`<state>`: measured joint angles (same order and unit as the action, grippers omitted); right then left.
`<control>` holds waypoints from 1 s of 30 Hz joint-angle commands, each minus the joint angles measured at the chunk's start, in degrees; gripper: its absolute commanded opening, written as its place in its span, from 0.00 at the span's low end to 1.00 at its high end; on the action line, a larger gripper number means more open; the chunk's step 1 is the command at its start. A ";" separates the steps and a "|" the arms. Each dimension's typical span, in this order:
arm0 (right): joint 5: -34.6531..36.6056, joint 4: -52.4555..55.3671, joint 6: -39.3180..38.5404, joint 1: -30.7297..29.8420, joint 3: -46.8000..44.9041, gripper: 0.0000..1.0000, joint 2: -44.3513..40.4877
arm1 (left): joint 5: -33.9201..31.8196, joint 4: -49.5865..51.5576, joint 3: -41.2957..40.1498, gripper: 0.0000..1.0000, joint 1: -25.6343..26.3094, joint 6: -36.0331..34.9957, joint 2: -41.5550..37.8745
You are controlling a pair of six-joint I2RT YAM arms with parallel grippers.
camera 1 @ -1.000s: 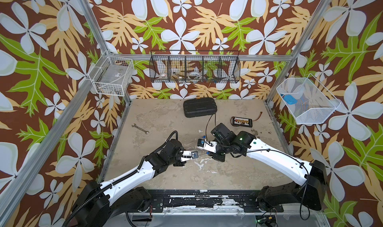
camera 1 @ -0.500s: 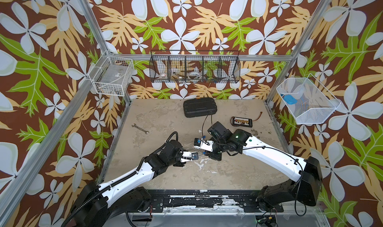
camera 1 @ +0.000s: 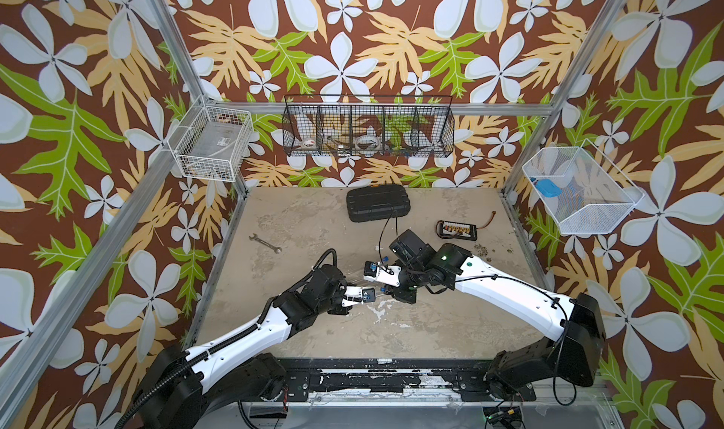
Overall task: Insert stoppers into test tubes
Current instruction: Insert the stopper into the test tube.
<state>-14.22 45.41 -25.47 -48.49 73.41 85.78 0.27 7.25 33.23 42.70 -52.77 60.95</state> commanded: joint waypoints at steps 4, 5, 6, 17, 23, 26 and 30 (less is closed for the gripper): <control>-0.70 -0.27 0.69 -0.23 0.66 0.10 0.58 | 0.78 -1.62 -0.27 0.00 0.16 -0.28 -0.55; -0.72 -0.23 0.80 -0.33 0.86 0.10 0.77 | 0.94 -1.62 -0.15 0.00 0.27 -0.43 -0.61; -0.79 -0.15 0.84 -0.42 1.01 0.10 0.92 | 0.85 -1.63 -0.19 0.00 0.29 -0.76 -0.67; -6.30 -0.63 5.84 -0.58 5.61 0.00 4.21 | -2.80 -4.59 -3.51 0.00 5.04 -14.98 -5.06; -8.87 -3.81 9.01 -0.60 8.41 0.00 5.87 | -2.15 -9.26 -5.70 0.00 7.49 -16.47 -7.90; -9.98 -6.23 9.96 -0.56 8.66 0.00 5.56 | -0.68 -10.44 -6.15 0.00 8.08 -15.88 -9.18; -12.09 -9.62 10.95 -0.55 8.59 0.00 5.10 | 2.38 -12.66 -7.59 0.00 8.43 -16.42 -11.72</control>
<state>-22.74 54.02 -16.51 -49.12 81.12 91.15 -10.63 0.60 25.93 50.00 -66.48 50.22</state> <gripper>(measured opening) 0.123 0.174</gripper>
